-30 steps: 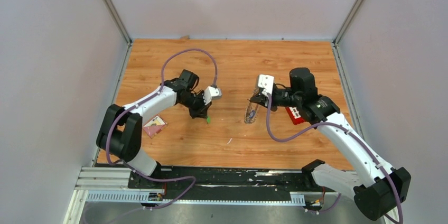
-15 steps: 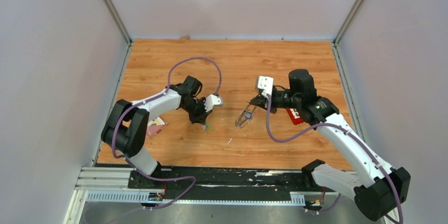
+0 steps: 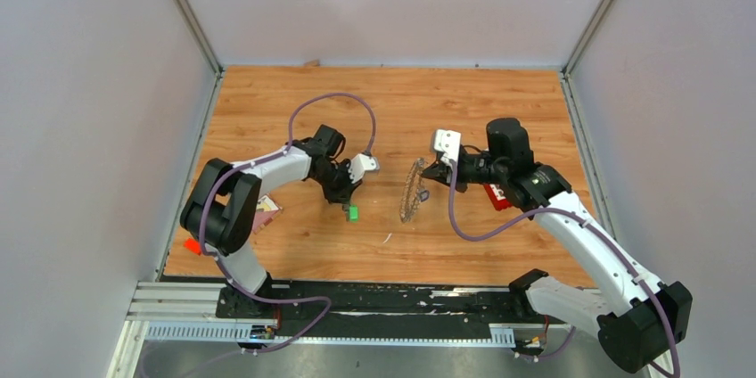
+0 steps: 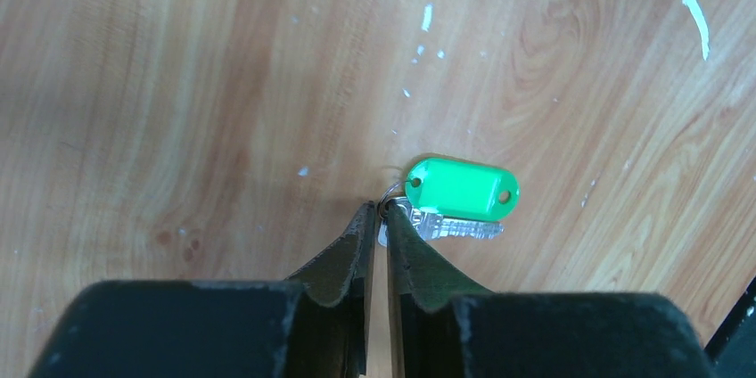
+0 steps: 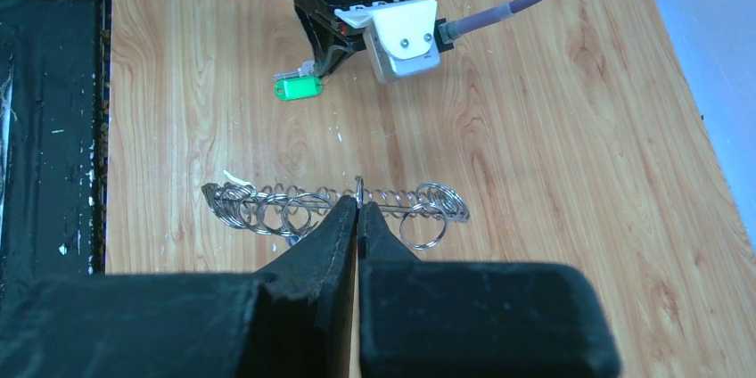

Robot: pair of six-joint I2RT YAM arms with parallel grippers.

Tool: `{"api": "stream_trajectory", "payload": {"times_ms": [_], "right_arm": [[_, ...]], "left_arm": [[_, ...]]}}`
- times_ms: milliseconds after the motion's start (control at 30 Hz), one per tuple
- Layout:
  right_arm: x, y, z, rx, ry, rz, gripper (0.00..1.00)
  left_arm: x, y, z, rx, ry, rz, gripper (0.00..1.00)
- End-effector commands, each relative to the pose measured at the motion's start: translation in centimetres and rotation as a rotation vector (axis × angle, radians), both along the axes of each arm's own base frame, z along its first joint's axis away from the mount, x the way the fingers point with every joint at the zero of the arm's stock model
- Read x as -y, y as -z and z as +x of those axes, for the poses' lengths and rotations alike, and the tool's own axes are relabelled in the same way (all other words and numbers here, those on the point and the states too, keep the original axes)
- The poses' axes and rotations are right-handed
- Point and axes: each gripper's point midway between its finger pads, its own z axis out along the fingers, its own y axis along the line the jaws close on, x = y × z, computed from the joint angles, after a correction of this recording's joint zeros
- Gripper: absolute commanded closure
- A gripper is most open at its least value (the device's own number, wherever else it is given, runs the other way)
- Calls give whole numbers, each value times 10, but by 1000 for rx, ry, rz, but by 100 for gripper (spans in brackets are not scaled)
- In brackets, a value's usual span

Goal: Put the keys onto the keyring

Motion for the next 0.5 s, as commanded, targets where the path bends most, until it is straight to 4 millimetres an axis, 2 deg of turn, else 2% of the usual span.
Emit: {"api": "stream_trajectory", "payload": {"times_ms": [0, 200, 467], "right_arm": [[-5, -9, 1, 43, -28, 29, 100], [-5, -6, 2, 37, -32, 22, 100], [-5, -3, 3, 33, -30, 17, 100]], "left_arm": [[13, -10, 18, 19, -56, -31, 83], [15, -14, 19, 14, -64, -39, 82], [8, -14, 16, 47, 48, -10, 70]]}}
